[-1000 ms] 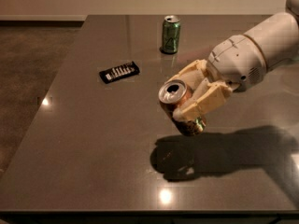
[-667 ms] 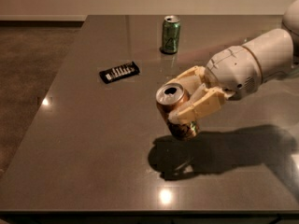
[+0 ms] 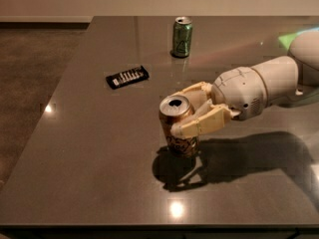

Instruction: Place orange can upright

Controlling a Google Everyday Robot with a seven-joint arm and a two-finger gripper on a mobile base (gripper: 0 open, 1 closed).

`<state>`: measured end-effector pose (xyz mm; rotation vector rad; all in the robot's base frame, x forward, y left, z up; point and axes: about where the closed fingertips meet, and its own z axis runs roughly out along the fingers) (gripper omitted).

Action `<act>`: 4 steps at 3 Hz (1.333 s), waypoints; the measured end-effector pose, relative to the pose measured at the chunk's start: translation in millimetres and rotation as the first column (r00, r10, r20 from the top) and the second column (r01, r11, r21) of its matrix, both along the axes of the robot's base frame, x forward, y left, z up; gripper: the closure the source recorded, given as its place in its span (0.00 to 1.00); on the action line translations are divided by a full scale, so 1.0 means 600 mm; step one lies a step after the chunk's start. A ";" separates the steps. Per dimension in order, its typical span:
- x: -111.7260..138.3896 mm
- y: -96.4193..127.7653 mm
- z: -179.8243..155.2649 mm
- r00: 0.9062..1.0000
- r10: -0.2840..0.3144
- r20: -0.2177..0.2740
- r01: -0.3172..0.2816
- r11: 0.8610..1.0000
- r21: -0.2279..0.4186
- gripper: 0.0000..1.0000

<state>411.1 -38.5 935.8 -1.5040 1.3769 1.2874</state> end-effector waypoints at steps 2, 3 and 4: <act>-0.008 0.022 -0.010 0.998 0.049 -0.048 -0.041 0.986 0.160 1.00; -0.013 0.032 -0.014 0.997 0.078 -0.006 -0.075 0.969 0.234 0.82; -0.016 0.038 -0.021 0.994 0.104 0.016 -0.104 0.961 0.258 0.59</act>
Offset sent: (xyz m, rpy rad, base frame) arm -0.0063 0.0165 -0.0103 0.2688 0.0376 0.0870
